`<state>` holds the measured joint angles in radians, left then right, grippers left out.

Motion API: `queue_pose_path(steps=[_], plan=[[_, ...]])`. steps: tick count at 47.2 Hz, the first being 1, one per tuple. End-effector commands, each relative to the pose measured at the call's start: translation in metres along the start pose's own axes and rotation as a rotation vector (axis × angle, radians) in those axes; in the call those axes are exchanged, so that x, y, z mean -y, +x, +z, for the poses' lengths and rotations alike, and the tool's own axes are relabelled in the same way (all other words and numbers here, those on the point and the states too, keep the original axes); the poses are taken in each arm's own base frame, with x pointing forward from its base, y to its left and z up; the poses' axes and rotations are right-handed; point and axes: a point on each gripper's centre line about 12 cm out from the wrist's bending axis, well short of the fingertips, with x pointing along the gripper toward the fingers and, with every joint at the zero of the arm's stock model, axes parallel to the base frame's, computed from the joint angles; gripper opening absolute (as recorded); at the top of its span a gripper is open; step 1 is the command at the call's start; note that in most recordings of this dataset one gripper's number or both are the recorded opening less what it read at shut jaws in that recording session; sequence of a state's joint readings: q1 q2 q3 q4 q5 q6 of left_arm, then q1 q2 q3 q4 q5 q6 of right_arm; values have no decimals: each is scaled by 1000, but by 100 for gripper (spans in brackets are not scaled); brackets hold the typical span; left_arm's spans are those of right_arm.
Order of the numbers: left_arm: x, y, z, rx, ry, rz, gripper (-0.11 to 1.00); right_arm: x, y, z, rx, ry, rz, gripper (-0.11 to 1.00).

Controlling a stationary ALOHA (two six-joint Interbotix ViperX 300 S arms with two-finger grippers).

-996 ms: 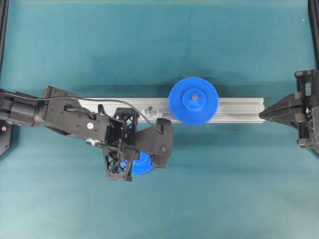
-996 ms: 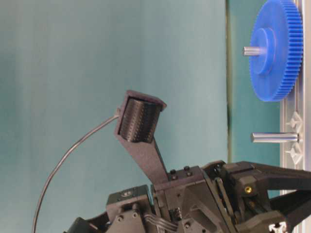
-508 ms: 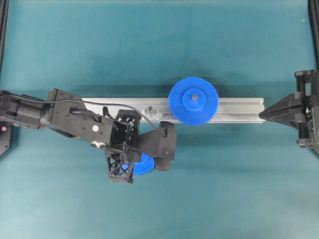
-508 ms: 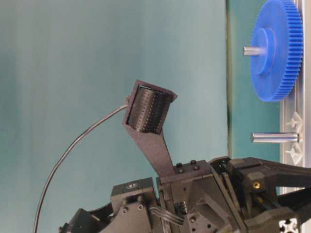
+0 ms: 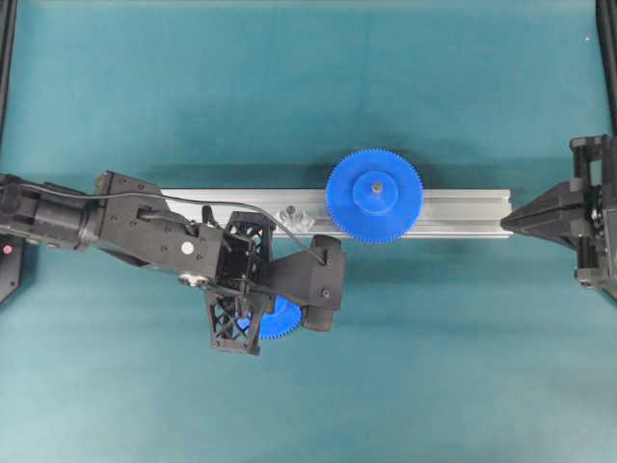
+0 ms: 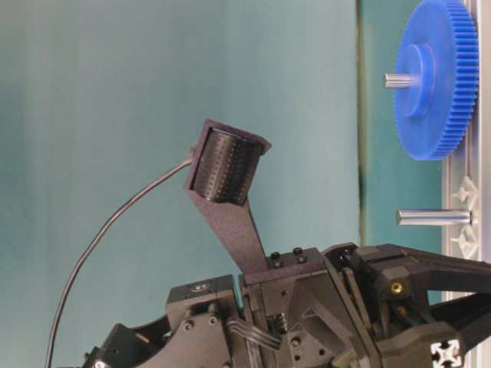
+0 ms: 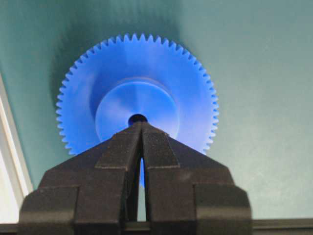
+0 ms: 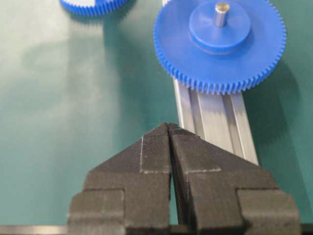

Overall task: Find the location of the shaft and insert the small gear.
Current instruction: 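Close the left gripper on the small blue gear's hub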

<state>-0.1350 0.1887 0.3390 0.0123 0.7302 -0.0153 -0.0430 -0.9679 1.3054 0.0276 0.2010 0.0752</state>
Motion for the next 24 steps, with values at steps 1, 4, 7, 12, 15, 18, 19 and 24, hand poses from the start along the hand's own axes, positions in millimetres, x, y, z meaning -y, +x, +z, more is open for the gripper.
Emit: queue_pose_path(steps=[1,4,7,12,15,18,19,24], plan=[[2,-10,9,38,1,-1,3,0,1,4,8,11,-2,2],[2,-10,10,45,-2,-1,9,0,1,3,6,11,-2,2],[2,-10,10,48,-4,0,19,0,1,3,6,11,-2,2],[1,-9,11,52,-22,-1,49,0,1,4,9,12,-2,2],[1,-8,12,60,-27,-2,68,0,1,3,8,11,-2,2],[2,-6,12,64,-24,-1,84,0,1,3,6,11,-2,2],[2,-6,12,64,-24,-1,88,0,1,3,8,11,-2,2],[1,-6,13,66,-23,-1,94,0,1,3,8,11,-2,2]])
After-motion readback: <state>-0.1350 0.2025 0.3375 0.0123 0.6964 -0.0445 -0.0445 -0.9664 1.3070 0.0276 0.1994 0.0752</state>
